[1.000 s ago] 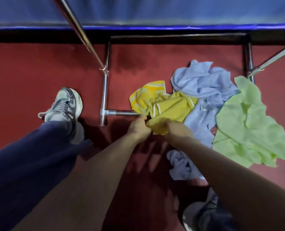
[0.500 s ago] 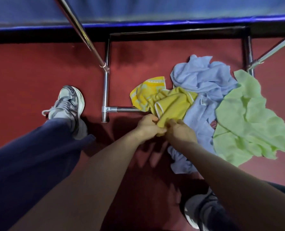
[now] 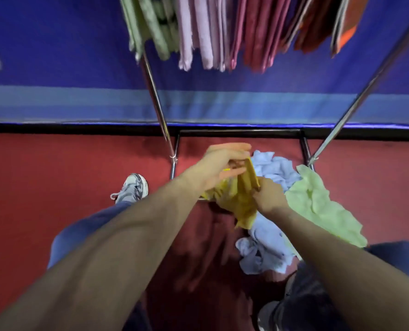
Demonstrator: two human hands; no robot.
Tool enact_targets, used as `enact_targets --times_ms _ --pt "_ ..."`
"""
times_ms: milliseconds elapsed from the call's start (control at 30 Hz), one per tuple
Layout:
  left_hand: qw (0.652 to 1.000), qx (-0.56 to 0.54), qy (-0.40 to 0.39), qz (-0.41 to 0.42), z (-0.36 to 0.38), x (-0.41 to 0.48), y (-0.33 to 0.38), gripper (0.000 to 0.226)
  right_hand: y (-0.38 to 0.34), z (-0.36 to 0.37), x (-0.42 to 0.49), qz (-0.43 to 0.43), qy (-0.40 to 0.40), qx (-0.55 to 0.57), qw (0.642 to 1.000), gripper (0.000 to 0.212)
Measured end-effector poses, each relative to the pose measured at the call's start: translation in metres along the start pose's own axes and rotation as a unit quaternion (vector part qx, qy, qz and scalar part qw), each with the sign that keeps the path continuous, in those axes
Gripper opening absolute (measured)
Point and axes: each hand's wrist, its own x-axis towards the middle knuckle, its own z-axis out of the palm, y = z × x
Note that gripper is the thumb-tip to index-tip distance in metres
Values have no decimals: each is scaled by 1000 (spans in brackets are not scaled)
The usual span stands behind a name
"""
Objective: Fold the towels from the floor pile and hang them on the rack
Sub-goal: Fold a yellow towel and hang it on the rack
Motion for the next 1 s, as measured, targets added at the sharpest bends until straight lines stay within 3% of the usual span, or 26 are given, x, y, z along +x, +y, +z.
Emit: enact_targets --times_ms 67,167,267,633,900,1000 --pt "998 6 24 64 4 -25 31 35 -9 -23 -17 2 15 7 1000 23" --pt "977 121 88 150 4 -63 61 41 -24 -58 -45 -15 41 -9 999 26" --pt "950 159 169 209 1 -94 78 17 -32 -96 -68 -24 69 -46 996 15" --pt "907 174 256 284 10 -179 152 25 -56 -223 -131 -19 230 -78 970 10" --pt "840 252 330 350 14 -215 190 34 -56 -278 -152 -23 295 46 954 21" --pt "836 283 332 333 6 -220 190 33 -56 -288 -158 -29 303 57 951 19"
